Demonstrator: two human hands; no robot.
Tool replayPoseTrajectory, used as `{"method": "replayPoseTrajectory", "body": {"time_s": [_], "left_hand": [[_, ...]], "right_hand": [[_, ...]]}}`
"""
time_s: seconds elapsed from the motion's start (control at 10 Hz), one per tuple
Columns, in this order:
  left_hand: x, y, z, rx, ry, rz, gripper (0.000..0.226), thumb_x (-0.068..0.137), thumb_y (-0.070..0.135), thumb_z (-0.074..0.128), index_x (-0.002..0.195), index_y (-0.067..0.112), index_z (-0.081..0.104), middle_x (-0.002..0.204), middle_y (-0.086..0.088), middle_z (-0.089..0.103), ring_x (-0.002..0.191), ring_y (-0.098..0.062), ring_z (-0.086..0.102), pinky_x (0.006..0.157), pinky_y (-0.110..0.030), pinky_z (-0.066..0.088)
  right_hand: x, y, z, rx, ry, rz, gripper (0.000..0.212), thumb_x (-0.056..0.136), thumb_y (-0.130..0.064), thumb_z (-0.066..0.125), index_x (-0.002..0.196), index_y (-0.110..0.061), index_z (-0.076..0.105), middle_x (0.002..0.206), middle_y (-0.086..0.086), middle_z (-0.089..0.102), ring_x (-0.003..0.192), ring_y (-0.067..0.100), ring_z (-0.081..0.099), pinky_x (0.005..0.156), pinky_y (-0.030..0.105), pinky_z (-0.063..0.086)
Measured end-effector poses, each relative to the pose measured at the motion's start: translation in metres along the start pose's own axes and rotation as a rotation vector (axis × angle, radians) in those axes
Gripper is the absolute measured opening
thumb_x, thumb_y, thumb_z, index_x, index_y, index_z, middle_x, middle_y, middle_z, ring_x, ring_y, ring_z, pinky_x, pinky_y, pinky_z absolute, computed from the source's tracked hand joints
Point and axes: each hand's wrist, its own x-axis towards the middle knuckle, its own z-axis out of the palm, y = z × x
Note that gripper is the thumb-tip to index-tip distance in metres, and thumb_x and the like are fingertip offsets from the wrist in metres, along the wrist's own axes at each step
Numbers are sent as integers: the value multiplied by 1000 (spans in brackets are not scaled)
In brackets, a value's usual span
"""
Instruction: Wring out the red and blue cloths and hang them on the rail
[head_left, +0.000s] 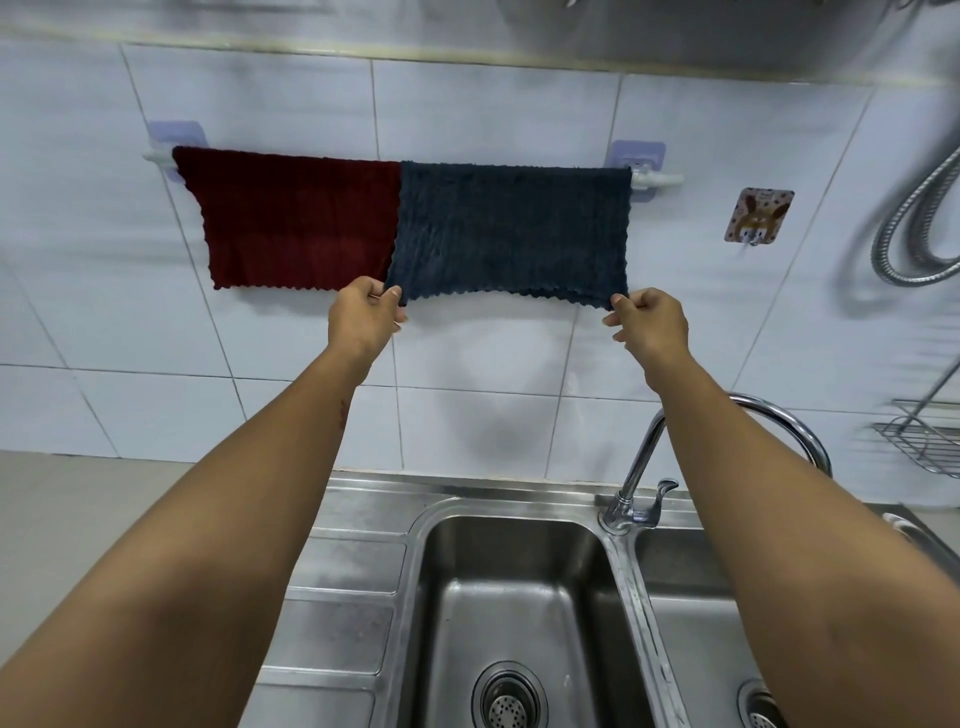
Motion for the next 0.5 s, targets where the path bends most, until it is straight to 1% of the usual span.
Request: {"method": "replayPoseTrajectory", "body": {"time_s": [0.1, 0.2, 0.3, 0.4, 0.5], "left_hand": [[0, -3, 1, 4, -3, -16, 16, 98, 23, 51, 91, 9, 54, 75, -6, 65, 66, -14, 58, 76, -32, 52], [-3, -5, 1, 1, -7, -19, 15, 98, 23, 50, 92, 9, 53, 76, -7, 65, 69, -18, 58, 76, -33, 52], [-10, -5, -1, 27, -20, -22, 14, 99, 21, 48, 97, 9, 55, 86, -8, 66, 71, -18, 59, 70, -27, 51], [-17, -5, -2, 59, -41, -46, 16, 98, 18, 47, 101, 8, 58, 98, -9, 68, 72, -18, 61, 70, -28, 53], [-30, -8, 1, 170, -68, -61, 19, 96, 19, 43, 100, 10, 59, 100, -12, 71, 90, -28, 65, 86, -40, 54]], "right_hand": [[-2, 3, 0, -13, -10, 2, 18, 97, -29, 50, 91, -13, 55, 87, 1, 69, 64, 11, 58, 61, 24, 45], [-3, 4, -2, -14, -13, -1, 19, 97, -30, 50, 91, -12, 53, 87, 1, 69, 64, 12, 58, 58, 23, 43], [-8, 1, -4, -21, -23, -9, 19, 97, -30, 50, 91, -12, 53, 89, 3, 69, 64, 12, 58, 56, 23, 42], [-12, 2, -5, -30, -56, 8, 19, 96, -30, 52, 95, -12, 56, 93, 4, 70, 65, 12, 58, 57, 22, 42], [-21, 5, -7, -103, -94, 29, 22, 95, -31, 52, 100, -10, 58, 102, 6, 70, 77, 17, 62, 69, 28, 49]]}}
